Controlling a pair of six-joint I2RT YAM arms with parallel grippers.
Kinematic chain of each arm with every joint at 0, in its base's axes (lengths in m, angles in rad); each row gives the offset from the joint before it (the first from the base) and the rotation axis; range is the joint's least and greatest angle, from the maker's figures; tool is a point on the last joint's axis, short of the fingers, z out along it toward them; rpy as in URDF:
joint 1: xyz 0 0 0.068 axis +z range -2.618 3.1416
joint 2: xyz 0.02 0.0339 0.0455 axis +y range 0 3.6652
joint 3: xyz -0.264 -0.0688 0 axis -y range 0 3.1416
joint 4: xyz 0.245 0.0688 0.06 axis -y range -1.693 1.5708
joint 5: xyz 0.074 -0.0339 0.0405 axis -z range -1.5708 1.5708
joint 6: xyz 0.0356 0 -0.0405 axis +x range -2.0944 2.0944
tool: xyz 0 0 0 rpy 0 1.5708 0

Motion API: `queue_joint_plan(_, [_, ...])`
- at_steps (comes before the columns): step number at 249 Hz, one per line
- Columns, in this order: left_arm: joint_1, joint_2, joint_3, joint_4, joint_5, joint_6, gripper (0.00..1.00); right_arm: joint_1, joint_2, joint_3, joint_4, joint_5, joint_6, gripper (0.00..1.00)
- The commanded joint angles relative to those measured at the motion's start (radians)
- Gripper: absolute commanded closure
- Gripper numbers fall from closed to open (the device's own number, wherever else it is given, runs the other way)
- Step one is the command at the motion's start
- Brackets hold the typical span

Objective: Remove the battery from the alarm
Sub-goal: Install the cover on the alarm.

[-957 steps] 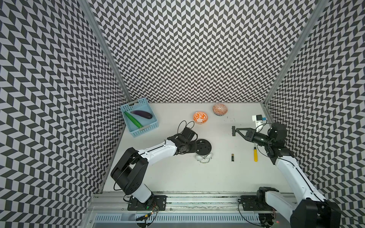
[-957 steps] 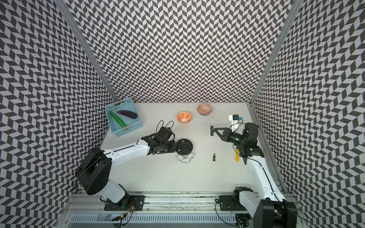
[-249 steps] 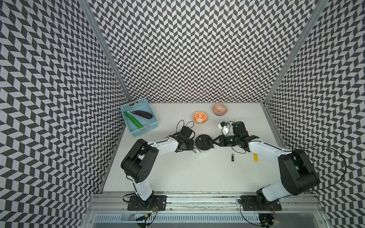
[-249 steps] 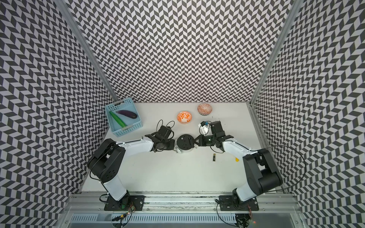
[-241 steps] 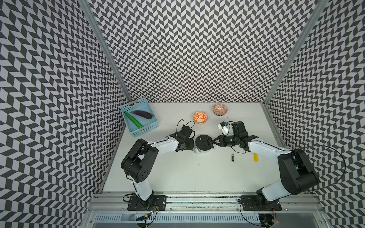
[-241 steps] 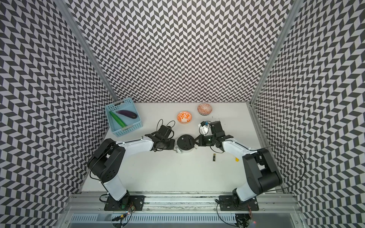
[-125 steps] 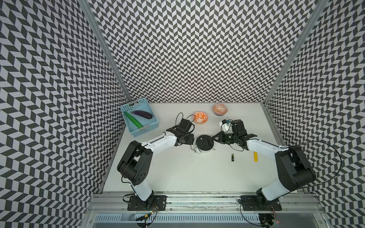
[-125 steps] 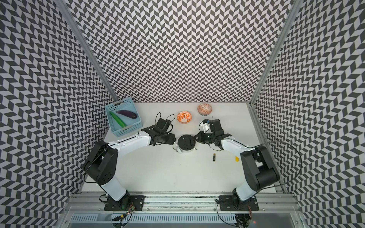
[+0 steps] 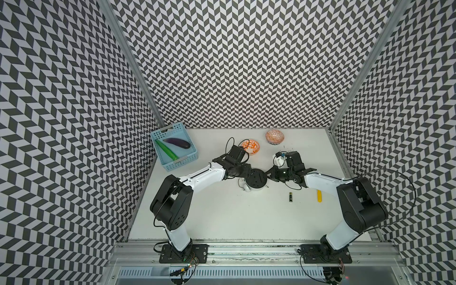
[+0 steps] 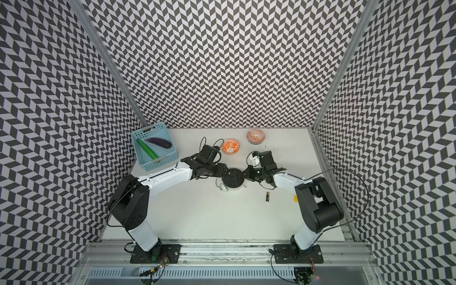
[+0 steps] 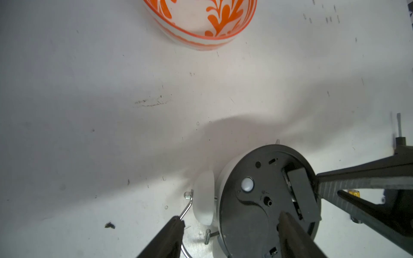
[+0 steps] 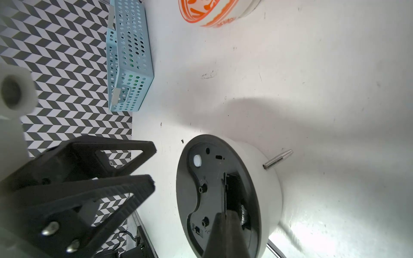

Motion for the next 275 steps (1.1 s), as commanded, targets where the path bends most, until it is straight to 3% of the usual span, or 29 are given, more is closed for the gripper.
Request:
queue_joint_plan(1, [-0.011,0.027,0.026,0.005,0.023,-0.009,0.34,0.01,0.021,-0.012,0.062,0.012,0.005,1.0])
queue_joint_plan(132, [-0.018,0.046,0.016,0.027,0.065,-0.012,0.42,0.033,0.063,-0.009,0.036,0.012,-0.025,1.0])
queue_joint_plan(190, [-0.017,0.02,0.014,0.028,0.058,-0.013,0.42,0.041,0.038,-0.012,0.004,0.046,-0.038,0.9])
queue_joint_plan(225, [-0.017,0.016,0.003,0.034,0.072,-0.021,0.46,0.042,0.044,-0.019,0.035,-0.001,0.012,1.0])
queue_joint_plan(275, [-0.018,0.015,-0.034,0.048,0.094,-0.034,0.49,0.043,0.034,-0.058,0.141,-0.034,0.086,1.0])
